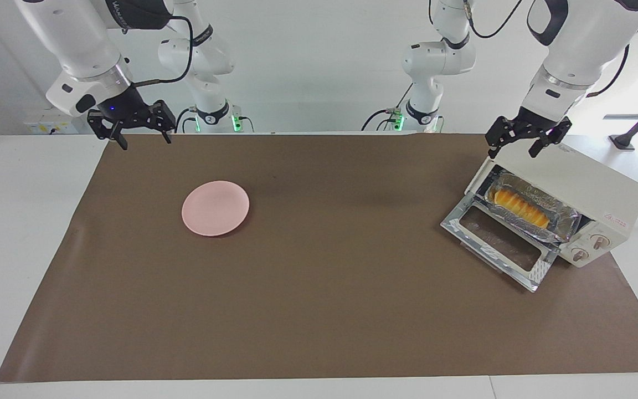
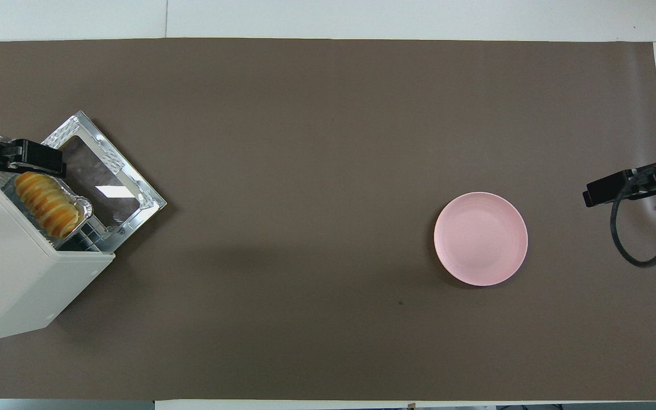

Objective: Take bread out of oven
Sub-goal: 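Reach the left gripper into the toaster oven toward the foil tray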

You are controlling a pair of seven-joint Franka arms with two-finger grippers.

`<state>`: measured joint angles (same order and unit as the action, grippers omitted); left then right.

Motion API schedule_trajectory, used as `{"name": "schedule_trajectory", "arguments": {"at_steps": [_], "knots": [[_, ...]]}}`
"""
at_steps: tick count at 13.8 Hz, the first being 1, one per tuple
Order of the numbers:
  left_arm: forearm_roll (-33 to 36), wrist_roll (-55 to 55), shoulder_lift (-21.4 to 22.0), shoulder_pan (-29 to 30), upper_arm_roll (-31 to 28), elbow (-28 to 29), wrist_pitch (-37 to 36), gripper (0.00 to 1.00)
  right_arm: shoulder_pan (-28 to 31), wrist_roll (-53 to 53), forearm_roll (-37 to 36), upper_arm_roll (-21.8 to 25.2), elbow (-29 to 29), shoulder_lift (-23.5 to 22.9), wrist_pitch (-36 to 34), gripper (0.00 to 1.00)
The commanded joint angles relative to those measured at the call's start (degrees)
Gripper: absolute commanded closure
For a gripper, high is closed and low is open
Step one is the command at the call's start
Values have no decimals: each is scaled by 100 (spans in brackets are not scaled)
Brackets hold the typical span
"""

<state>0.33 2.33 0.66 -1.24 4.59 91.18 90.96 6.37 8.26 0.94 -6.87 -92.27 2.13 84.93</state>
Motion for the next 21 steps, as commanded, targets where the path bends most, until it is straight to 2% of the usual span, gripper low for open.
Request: {"name": "schedule_trajectory", "arguments": {"at_steps": [1, 4, 8, 10, 13, 15, 18, 21], "knots": [[-95, 31, 57, -17, -20, 110, 133, 0, 75, -18, 73, -51, -28, 24, -73, 0], [-69, 4, 74, -26, -20, 163, 220, 0, 75, -18, 73, -51, -28, 24, -73, 0], [-77, 214, 241, 36, -29, 557, 528, 0, 75, -18, 73, -51, -28, 24, -73, 0], [-69, 1219, 233, -16, -29, 585, 572, 0, 75, -18, 73, -51, -28, 24, -73, 0], [115, 2593, -100, -17, -29, 532, 860, 0, 75, -18, 73, -51, -28, 24, -73, 0], [168, 2860, -424, 62, -37, 506, 1169, 0, 75, -18, 73, -51, -28, 24, -73, 0], [932, 3185, -1110, 123, -99, 453, 1738, 0, 75, -18, 73, -51, -28, 24, -73, 0], [951, 3309, -1384, 650, -117, 549, 2478, 0, 75, -18, 73, -51, -28, 24, -73, 0]]}}
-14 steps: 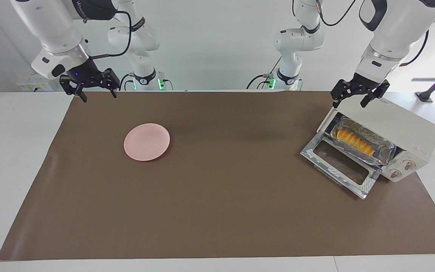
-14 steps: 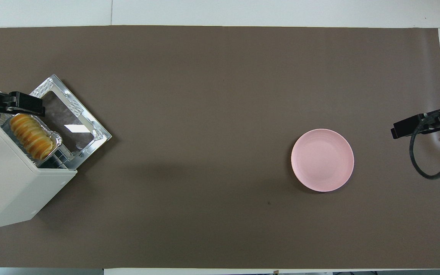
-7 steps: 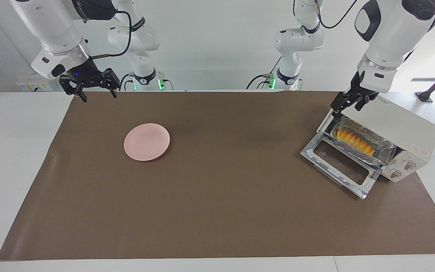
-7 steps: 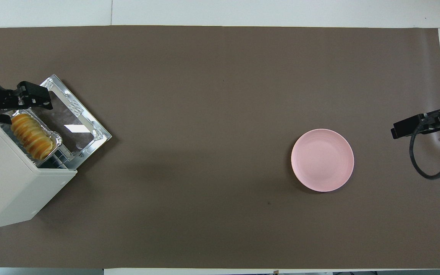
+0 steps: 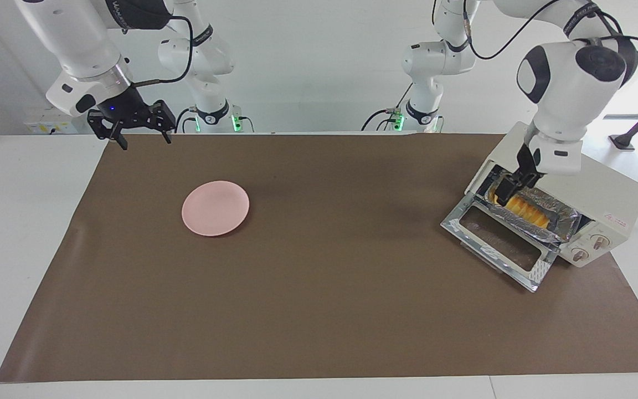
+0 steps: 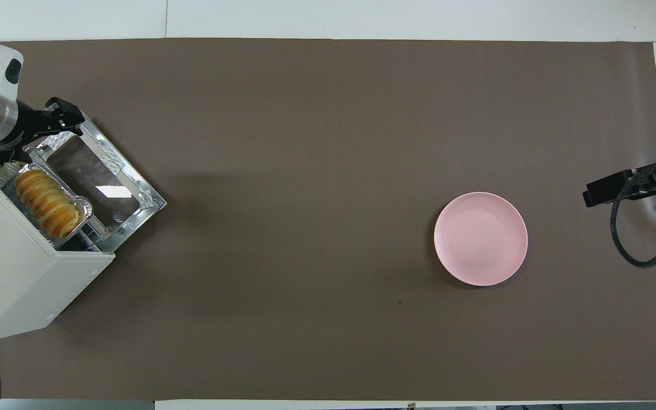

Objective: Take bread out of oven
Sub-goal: 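Reach the left gripper into the toaster oven toward the foil tray, then grasp the foil tray edge with the left gripper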

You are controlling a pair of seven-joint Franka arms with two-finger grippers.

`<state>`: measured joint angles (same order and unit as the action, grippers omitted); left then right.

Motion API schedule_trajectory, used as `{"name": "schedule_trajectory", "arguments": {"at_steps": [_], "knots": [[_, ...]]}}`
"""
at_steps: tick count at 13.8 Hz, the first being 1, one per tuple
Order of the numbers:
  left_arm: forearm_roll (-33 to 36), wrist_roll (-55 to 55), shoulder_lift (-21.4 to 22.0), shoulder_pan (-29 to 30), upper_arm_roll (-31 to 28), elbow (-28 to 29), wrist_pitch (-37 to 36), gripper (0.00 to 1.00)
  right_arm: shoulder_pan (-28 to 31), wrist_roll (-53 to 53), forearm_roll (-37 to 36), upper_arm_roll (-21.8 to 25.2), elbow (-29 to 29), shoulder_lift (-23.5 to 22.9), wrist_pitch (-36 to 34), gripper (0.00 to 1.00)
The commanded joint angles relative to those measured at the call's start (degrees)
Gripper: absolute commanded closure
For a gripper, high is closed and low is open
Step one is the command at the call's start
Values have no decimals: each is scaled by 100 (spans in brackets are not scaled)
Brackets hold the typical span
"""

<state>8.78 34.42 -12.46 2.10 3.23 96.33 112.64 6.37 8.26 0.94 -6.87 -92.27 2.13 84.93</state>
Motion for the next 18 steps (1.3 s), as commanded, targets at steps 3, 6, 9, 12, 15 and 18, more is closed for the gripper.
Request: {"name": "schedule_trajectory", "arguments": {"at_steps": [3, 6, 9, 12, 15, 18], "knots": [[115, 669, -143, 405, 11, 350, 688, 0, 75, -18, 73, -51, -28, 24, -73, 0], [159, 1065, -178, 370, 11, 518, 803, 0, 75, -18, 73, -51, -28, 24, -73, 0], [177, 1322, -143, 308, 11, 833, 926, 0, 75, -18, 73, -51, -28, 24, -73, 0], [177, 1348, -29, 317, 11, 1151, 1066, 0, 75, -18, 73, -51, -28, 24, -73, 0], [177, 1462, 76, 326, 20, 1484, 1320, 0, 75, -18, 73, -51, -28, 24, -73, 0], [185, 1489, 112, 317, 20, 1581, 1375, 50, 75, -18, 73, -51, -28, 24, -73, 0]]}}
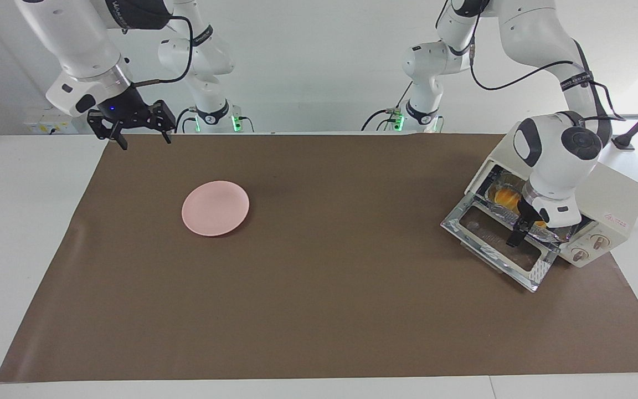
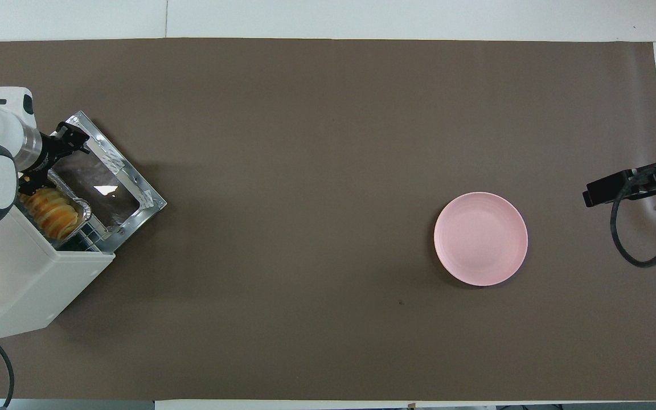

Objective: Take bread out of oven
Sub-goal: 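Grasp the foil tray edge with the left gripper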

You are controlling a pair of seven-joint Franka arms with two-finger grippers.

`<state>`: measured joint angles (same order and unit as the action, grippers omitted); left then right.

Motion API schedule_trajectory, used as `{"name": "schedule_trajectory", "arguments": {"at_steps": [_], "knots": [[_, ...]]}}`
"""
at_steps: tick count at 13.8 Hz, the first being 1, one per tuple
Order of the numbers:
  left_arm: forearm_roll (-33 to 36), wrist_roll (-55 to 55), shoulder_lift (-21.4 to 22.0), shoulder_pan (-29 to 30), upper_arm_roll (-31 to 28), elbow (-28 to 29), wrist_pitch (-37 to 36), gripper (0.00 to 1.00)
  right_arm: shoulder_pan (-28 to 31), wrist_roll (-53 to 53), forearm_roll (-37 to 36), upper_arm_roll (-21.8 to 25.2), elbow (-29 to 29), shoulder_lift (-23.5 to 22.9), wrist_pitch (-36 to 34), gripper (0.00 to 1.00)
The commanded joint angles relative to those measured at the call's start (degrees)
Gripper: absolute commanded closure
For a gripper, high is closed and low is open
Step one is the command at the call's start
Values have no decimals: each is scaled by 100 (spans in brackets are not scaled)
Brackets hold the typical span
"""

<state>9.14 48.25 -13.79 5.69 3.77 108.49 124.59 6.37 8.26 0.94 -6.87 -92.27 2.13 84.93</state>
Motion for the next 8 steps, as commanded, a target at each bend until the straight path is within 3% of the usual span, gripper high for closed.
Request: {"name": "schedule_trajectory", "arguments": {"at_steps": [1, 2, 3, 8], "knots": [[149, 18, 254, -7, -34, 383, 188, 68, 75, -18, 73, -51, -28, 24, -73, 0], [149, -157, 272, 11, -25, 400, 197, 90, 75, -18, 73, -51, -28, 24, -73, 0], [149, -385, 272, 2, -25, 401, 188, 100, 75, -18, 73, -51, -28, 24, -73, 0], [141, -842, 176, -234, 36, 121, 153, 100, 75, -18, 73, -51, -28, 24, -73, 0]]}}
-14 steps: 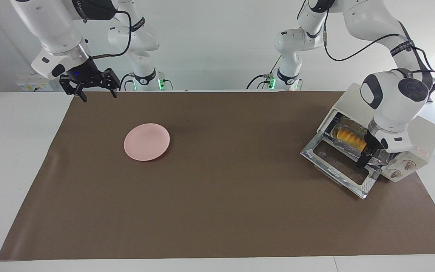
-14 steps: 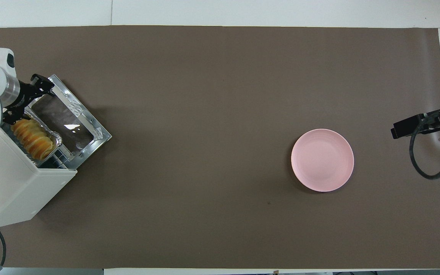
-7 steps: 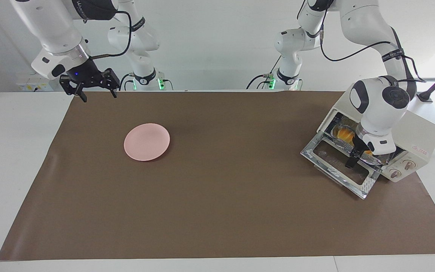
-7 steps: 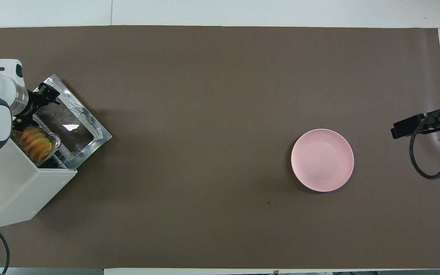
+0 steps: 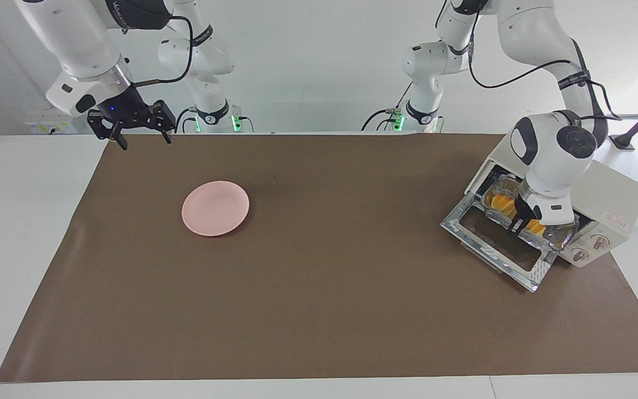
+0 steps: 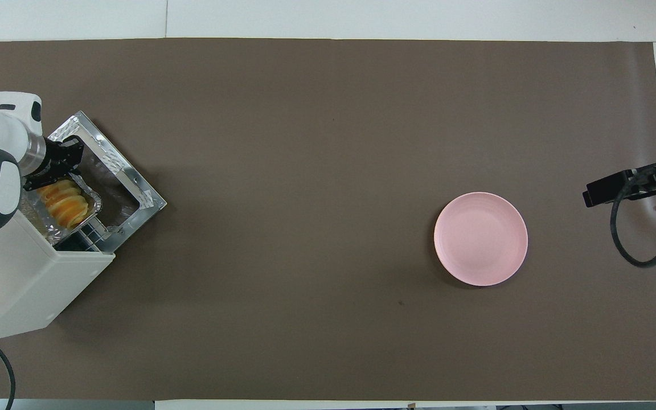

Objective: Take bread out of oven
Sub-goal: 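Grasp the foil tray edge with the left gripper, then pull the foil tray out and set it mid-table with the left gripper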

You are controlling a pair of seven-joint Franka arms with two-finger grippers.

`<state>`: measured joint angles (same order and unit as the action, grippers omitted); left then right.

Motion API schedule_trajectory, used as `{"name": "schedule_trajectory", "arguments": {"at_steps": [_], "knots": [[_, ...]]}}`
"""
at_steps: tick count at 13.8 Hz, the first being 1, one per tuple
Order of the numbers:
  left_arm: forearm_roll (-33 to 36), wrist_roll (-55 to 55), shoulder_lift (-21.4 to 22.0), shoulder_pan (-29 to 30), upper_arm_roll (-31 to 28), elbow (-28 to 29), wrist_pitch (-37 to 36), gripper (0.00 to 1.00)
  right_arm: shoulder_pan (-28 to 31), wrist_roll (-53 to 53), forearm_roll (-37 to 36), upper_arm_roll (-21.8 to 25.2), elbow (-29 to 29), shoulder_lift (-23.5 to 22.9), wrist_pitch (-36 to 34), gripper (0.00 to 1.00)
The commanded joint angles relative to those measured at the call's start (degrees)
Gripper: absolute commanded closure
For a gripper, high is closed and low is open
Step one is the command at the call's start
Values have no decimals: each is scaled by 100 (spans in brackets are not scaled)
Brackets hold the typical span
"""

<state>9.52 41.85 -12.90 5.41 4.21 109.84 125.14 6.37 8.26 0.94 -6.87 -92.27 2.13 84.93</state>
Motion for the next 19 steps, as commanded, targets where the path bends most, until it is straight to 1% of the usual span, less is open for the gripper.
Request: {"name": "schedule_trajectory", "arguments": {"at_steps": [1, 3, 4, 5, 7, 9, 10, 11, 12, 14, 15, 19], "knots": [[94, -430, 34, -390, -8, -180, 46, 100, 75, -18, 73, -51, -28, 24, -73, 0], [68, -826, -177, -890, -8, -724, -234, 100, 75, -18, 73, -51, -28, 24, -73, 0], [51, -949, -386, -1206, 10, -1145, -479, 100, 75, -18, 73, -51, -28, 24, -73, 0], [42, -1081, -545, -1453, 62, -1427, -595, 100, 75, -18, 73, -51, -28, 24, -73, 0], [42, -1161, -739, -2120, 203, -1623, -561, 100, 75, -18, 73, -51, -28, 24, -73, 0], [42, -1153, -958, -2919, 203, -1833, -596, 100, 75, -18, 73, -51, -28, 24, -73, 0], [7, -1118, -1273, -3454, 195, -2165, -666, 100, 75, -18, 73, -51, -28, 24, -73, 0], [-81, -1100, -1476, -3738, 194, -2334, -623, 100, 75, -18, 73, -51, -28, 24, -73, 0], [-264, -1091, -1678, -3871, 177, -2379, -561, 100, 75, -18, 73, -51, -28, 24, -73, 0], [-336, -882, -2004, -4222, 168, -2676, -438, 100, 75, -18, 73, -51, -28, 24, -73, 0], [-345, -654, -2075, -4250, 168, -2765, -464, 100, 75, -18, 73, -51, -28, 24, -73, 0], [-398, 85, -2067, -4338, 168, -2696, -491, 100, 75, -18, 73, -51, -28, 24, -73, 0]]}}
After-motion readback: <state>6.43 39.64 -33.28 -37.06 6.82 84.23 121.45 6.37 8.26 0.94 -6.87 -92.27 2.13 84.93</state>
